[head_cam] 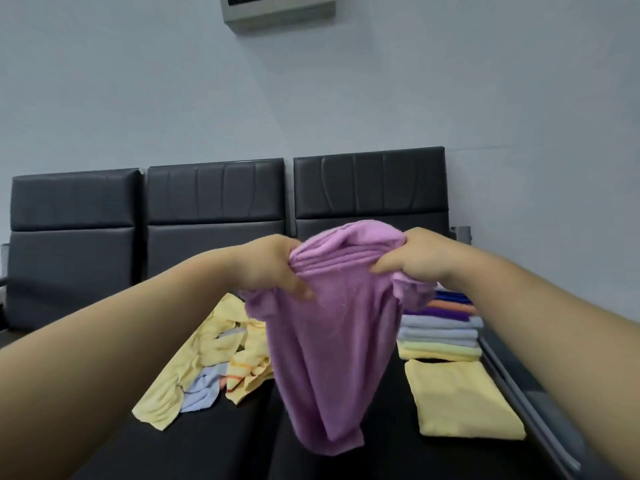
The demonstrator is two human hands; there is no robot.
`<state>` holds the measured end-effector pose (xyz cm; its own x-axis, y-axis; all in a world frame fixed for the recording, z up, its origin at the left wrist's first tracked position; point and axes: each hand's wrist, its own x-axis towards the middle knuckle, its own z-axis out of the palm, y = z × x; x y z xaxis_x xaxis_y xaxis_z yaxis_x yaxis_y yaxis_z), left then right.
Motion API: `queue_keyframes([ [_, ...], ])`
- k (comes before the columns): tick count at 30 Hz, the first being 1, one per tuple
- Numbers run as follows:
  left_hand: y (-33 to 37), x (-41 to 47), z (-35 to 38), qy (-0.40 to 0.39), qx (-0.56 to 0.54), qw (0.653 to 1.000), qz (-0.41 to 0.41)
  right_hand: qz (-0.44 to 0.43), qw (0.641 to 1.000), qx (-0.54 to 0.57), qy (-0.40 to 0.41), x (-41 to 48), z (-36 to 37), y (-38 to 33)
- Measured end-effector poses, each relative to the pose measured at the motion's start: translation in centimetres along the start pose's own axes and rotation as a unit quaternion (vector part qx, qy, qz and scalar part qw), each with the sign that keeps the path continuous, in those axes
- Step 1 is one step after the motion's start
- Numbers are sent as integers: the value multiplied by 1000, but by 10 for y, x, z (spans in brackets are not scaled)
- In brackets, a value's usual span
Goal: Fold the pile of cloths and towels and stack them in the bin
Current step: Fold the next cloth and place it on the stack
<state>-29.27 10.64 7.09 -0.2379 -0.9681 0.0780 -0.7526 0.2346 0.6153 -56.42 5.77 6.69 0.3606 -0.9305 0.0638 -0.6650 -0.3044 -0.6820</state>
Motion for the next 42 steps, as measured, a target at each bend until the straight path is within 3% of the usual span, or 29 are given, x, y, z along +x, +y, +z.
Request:
queue_keyframes([
  [1, -2, 1, 0, -8, 66, 997, -24, -8, 998, 61, 1, 1, 1, 0],
  [3, -7, 3, 0, -4, 51, 997, -52, -26, 982, 187, -29, 0, 8, 0],
  [5, -14, 8, -4, 28, -78, 995, -58, -33, 958, 278, -68, 1, 15, 1],
  [7, -19, 9, -9, 64, -212, 974, -55, -22, 950, 292, -112, 2, 18, 4],
  [10, -25, 13, -11, 90, -292, 952, -30, -11, 984, 96, -153, 4, 18, 6],
  [13, -30, 11, -8, 15, -299, 954, -8, -8, 985, -87, -148, 15, 21, 8],
  [15, -33, 10, -4, -62, -194, 979, -9, 5, 983, -137, -125, 22, 21, 7],
  [16, -33, 8, -2, -76, -81, 993, -25, 12, 983, -134, -127, 25, 20, 7],
  [18, -36, 11, 3, -61, 110, 989, -72, 26, 984, -87, -154, 30, 23, 7],
  [23, -56, 34, -1, 27, 252, 963, -86, 38, 984, -109, -139, 48, 39, 14],
  [25, -62, 43, -2, 62, 294, 950, -83, 36, 985, -139, -96, 64, 45, 20],
  [28, -67, 57, -6, 154, 326, 929, -88, -27, 972, -231, 37, 93, 51, 21],
  [32, -69, 72, -16, 274, 361, 888, -71, -80, 943, -249, 205, 116, 40, 11],
  [35, -59, 72, -22, 314, 365, 876, -45, -125, 918, -254, 278, 121, 32, 9],
  [38, -50, 60, -19, 222, 352, 907, -62, -142, 940, -203, 234, 107, 33, 23],
  [42, -71, 40, 28, -39, 314, 942, -117, -79, 984, -150, -56, 64, 61, 64],
])
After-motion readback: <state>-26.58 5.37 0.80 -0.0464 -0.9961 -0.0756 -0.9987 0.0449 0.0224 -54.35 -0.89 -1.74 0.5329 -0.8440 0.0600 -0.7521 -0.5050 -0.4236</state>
